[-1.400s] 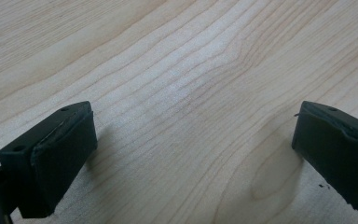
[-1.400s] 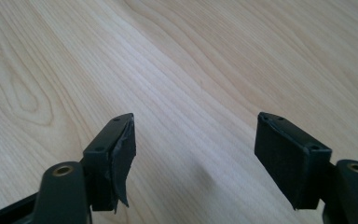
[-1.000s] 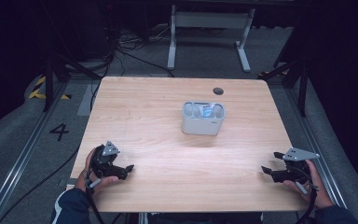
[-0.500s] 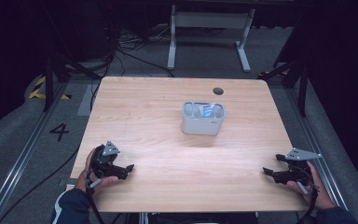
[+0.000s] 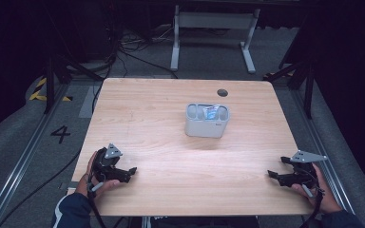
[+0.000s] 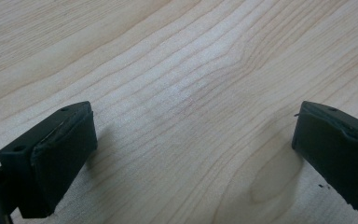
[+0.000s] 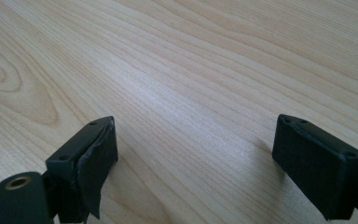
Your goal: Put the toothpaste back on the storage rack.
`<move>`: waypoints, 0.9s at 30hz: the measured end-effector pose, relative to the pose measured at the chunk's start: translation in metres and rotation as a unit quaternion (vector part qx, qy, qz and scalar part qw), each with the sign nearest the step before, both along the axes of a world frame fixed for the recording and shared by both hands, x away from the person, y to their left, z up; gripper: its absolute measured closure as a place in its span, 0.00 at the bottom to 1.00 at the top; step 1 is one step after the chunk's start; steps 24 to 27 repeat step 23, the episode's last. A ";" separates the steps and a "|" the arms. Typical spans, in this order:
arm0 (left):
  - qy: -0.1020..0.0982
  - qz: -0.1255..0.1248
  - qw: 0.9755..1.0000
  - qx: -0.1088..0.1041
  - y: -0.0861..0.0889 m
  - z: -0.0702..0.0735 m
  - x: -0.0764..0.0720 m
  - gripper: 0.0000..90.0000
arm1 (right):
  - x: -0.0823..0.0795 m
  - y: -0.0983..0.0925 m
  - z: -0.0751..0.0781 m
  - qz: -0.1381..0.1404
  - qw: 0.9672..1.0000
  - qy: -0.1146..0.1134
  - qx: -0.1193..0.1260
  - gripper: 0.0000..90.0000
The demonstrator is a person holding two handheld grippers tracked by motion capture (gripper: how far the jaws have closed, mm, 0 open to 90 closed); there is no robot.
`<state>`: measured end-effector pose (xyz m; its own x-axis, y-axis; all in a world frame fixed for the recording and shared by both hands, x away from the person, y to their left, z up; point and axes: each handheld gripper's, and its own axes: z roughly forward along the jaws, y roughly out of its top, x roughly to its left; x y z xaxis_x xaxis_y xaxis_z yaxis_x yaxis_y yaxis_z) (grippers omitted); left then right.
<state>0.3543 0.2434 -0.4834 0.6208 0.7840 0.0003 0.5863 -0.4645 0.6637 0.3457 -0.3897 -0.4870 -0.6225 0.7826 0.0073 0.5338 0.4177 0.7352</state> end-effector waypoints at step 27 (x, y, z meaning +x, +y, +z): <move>0.002 0.008 1.000 0.000 -0.001 0.000 0.000 0.00 | 0.001 0.001 0.000 0.001 1.000 0.000 0.001 0.15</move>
